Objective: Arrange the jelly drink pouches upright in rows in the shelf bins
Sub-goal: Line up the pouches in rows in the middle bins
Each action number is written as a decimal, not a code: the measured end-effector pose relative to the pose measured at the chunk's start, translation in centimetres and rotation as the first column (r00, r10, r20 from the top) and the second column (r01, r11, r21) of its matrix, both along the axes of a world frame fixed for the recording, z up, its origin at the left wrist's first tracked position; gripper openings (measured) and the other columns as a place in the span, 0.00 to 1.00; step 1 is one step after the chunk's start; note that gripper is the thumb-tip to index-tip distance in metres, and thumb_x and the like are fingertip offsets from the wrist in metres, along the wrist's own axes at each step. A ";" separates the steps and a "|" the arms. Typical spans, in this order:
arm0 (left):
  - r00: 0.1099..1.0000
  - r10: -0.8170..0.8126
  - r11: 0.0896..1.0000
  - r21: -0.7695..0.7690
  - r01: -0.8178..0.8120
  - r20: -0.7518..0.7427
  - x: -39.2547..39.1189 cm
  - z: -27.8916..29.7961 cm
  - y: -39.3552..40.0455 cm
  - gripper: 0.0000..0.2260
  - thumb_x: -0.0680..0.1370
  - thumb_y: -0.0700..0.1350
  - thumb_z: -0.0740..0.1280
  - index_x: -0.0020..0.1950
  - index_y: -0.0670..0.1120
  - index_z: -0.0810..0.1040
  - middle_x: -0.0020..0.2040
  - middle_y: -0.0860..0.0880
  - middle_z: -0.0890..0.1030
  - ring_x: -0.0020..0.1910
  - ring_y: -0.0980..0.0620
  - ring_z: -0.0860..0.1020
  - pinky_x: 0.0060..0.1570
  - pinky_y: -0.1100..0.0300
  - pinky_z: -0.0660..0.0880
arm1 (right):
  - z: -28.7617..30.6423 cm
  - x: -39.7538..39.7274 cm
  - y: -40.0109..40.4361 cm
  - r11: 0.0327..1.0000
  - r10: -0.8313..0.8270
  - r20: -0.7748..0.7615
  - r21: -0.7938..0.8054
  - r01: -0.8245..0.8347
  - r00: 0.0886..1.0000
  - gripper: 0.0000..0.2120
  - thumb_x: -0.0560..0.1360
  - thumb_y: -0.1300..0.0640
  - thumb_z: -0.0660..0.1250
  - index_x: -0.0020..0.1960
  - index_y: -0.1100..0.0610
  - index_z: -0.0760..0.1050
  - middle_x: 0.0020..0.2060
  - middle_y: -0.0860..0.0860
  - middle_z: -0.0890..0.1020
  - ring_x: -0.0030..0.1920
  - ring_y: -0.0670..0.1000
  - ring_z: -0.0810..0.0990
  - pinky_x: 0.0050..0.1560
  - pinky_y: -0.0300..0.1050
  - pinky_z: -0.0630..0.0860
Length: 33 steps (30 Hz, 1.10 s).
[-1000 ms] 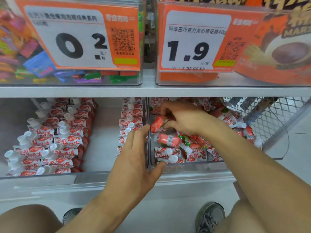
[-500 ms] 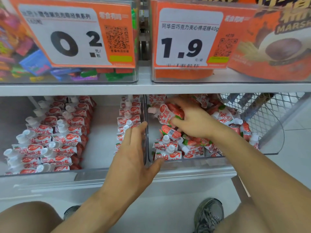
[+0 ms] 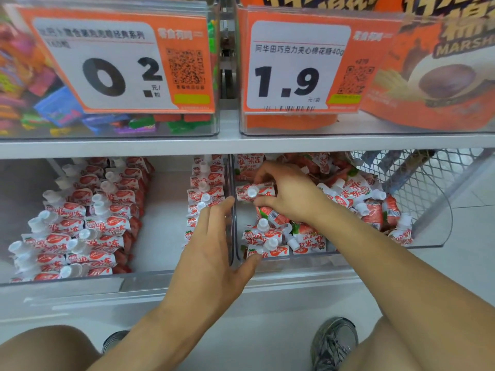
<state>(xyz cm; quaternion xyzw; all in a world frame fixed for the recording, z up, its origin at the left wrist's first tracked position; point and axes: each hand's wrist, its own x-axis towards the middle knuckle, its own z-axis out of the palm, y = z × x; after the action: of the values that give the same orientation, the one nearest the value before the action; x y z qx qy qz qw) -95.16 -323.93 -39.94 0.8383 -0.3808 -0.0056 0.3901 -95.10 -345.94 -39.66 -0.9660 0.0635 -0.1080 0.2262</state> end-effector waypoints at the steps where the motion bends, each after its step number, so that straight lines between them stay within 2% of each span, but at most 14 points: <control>1: 1.000 -0.003 1.000 -0.002 0.003 0.000 0.0 0.0 0.0 0.38 0.67 0.52 0.77 0.71 0.53 0.61 0.61 0.57 0.70 0.58 0.60 0.73 0.54 0.69 0.71 | 0.0 0.2 -0.1 1.000 0.004 0.006 -0.011 -0.004 1.000 0.18 0.67 0.50 0.78 0.52 0.54 0.76 0.49 0.48 0.78 0.50 0.48 0.76 0.50 0.45 0.75; 6: 1.000 -0.005 1.000 -0.006 0.005 0.004 0.2 0.0 0.0 0.38 0.66 0.53 0.77 0.70 0.54 0.61 0.61 0.57 0.70 0.56 0.60 0.74 0.52 0.67 0.72 | 0.4 0.1 -0.7 0.999 -0.015 -0.013 0.037 0.015 1.000 0.16 0.69 0.44 0.76 0.51 0.50 0.79 0.41 0.39 0.75 0.41 0.39 0.73 0.41 0.36 0.69; 10: 1.000 -0.004 1.000 0.004 0.004 0.015 0.1 0.0 0.0 0.38 0.66 0.53 0.77 0.71 0.53 0.61 0.61 0.57 0.70 0.57 0.61 0.72 0.53 0.71 0.69 | -0.1 0.6 -0.5 1.000 0.002 -0.138 -0.021 -0.005 0.990 0.15 0.73 0.45 0.72 0.57 0.50 0.78 0.52 0.51 0.82 0.51 0.52 0.79 0.50 0.46 0.76; 13: 1.000 -0.003 1.000 -0.008 0.003 0.005 0.0 0.0 0.0 0.38 0.66 0.53 0.77 0.70 0.54 0.60 0.61 0.57 0.70 0.57 0.61 0.72 0.53 0.72 0.68 | 0.5 0.7 0.1 0.991 0.009 -0.190 -0.133 -0.034 0.982 0.18 0.74 0.44 0.70 0.59 0.54 0.79 0.54 0.54 0.81 0.54 0.55 0.79 0.55 0.49 0.76; 16: 1.000 0.003 1.000 -0.014 -0.003 -0.007 0.1 -0.2 0.0 0.38 0.67 0.53 0.77 0.71 0.54 0.60 0.62 0.57 0.69 0.58 0.58 0.74 0.55 0.63 0.74 | 2.5 -1.0 0.6 0.993 -0.036 -0.102 -0.112 0.025 0.994 0.17 0.73 0.43 0.71 0.55 0.54 0.77 0.47 0.46 0.80 0.46 0.46 0.78 0.46 0.43 0.76; 18: 1.000 0.004 1.000 -0.012 -0.004 -0.009 0.2 -0.2 0.0 0.38 0.67 0.53 0.77 0.71 0.53 0.60 0.63 0.56 0.70 0.58 0.56 0.75 0.55 0.58 0.76 | 3.3 -2.6 0.4 0.994 -0.070 -0.205 -0.092 0.052 0.976 0.16 0.72 0.44 0.73 0.53 0.51 0.75 0.42 0.43 0.79 0.41 0.42 0.77 0.42 0.40 0.76; 20: 1.000 0.005 1.000 -0.005 -0.005 -0.003 0.2 -0.2 0.1 0.39 0.67 0.53 0.77 0.72 0.52 0.60 0.63 0.56 0.70 0.58 0.57 0.74 0.55 0.60 0.76 | 3.2 -3.5 0.6 0.973 -0.074 -0.421 -0.228 -0.026 0.904 0.15 0.70 0.47 0.74 0.51 0.54 0.75 0.42 0.48 0.80 0.42 0.50 0.79 0.42 0.48 0.78; 22: 1.000 0.003 1.000 0.001 -0.003 -0.008 0.1 -0.1 0.0 0.39 0.67 0.53 0.77 0.72 0.52 0.60 0.63 0.57 0.70 0.58 0.59 0.74 0.54 0.64 0.74 | 2.6 -3.7 1.2 0.939 -0.087 -0.533 -0.325 -0.108 0.842 0.14 0.70 0.51 0.74 0.46 0.55 0.71 0.38 0.51 0.76 0.40 0.53 0.77 0.35 0.48 0.74; 24: 1.000 0.002 1.000 -0.001 -0.002 -0.012 0.1 0.0 0.0 0.39 0.66 0.52 0.77 0.72 0.52 0.61 0.62 0.57 0.70 0.58 0.61 0.72 0.54 0.67 0.72 | 2.1 -3.5 1.5 0.920 -0.087 -0.508 -0.371 -0.127 0.857 0.13 0.70 0.56 0.73 0.44 0.53 0.68 0.36 0.50 0.72 0.37 0.52 0.75 0.30 0.46 0.68; 25: 1.000 0.002 1.000 -0.004 -0.002 -0.008 0.0 0.0 0.0 0.39 0.66 0.52 0.77 0.72 0.52 0.61 0.62 0.56 0.70 0.58 0.61 0.72 0.54 0.66 0.72 | 1.9 -3.3 1.4 0.922 -0.073 -0.458 -0.369 -0.115 0.886 0.11 0.70 0.58 0.72 0.45 0.53 0.69 0.36 0.49 0.74 0.38 0.52 0.76 0.31 0.47 0.69; 27: 1.000 0.004 1.000 -0.007 -0.004 -0.005 0.0 0.0 0.1 0.38 0.67 0.52 0.77 0.72 0.52 0.61 0.63 0.56 0.70 0.59 0.60 0.72 0.56 0.64 0.73 | 1.9 -3.3 0.7 0.966 -0.033 -0.367 -0.249 -0.065 0.930 0.09 0.73 0.59 0.70 0.52 0.50 0.75 0.38 0.48 0.78 0.40 0.52 0.79 0.37 0.49 0.76; 29: 1.000 0.003 1.000 -0.006 -0.003 -0.017 0.0 0.0 0.1 0.38 0.67 0.53 0.76 0.72 0.52 0.61 0.63 0.56 0.69 0.59 0.58 0.74 0.56 0.59 0.76 | 2.1 -3.3 0.1 0.995 0.011 -0.285 -0.090 -0.039 0.958 0.12 0.76 0.60 0.67 0.58 0.48 0.75 0.39 0.46 0.80 0.40 0.48 0.80 0.42 0.50 0.79; 31: 1.000 0.002 1.000 -0.002 -0.002 -0.020 0.1 0.0 0.1 0.39 0.67 0.53 0.76 0.72 0.52 0.60 0.63 0.56 0.69 0.59 0.57 0.75 0.55 0.56 0.77 | 2.5 -3.3 0.2 0.998 0.044 -0.165 0.045 -0.037 0.985 0.12 0.77 0.59 0.68 0.59 0.49 0.73 0.41 0.43 0.80 0.42 0.41 0.79 0.44 0.42 0.77; 33: 1.000 0.000 1.000 -0.001 0.000 -0.017 0.1 0.0 0.1 0.39 0.67 0.53 0.76 0.72 0.52 0.60 0.63 0.56 0.69 0.59 0.57 0.75 0.55 0.57 0.77 | 2.4 -3.0 0.5 0.983 0.050 -0.093 0.182 -0.032 0.994 0.14 0.76 0.53 0.70 0.60 0.48 0.73 0.46 0.42 0.80 0.46 0.39 0.78 0.45 0.35 0.75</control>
<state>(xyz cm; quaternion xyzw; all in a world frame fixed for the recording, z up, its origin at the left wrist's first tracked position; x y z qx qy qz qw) -95.05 -323.87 -39.99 0.8379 -0.3777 -0.0125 0.3940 -98.13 -345.48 -37.25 -0.9467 0.0639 -0.0501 0.3117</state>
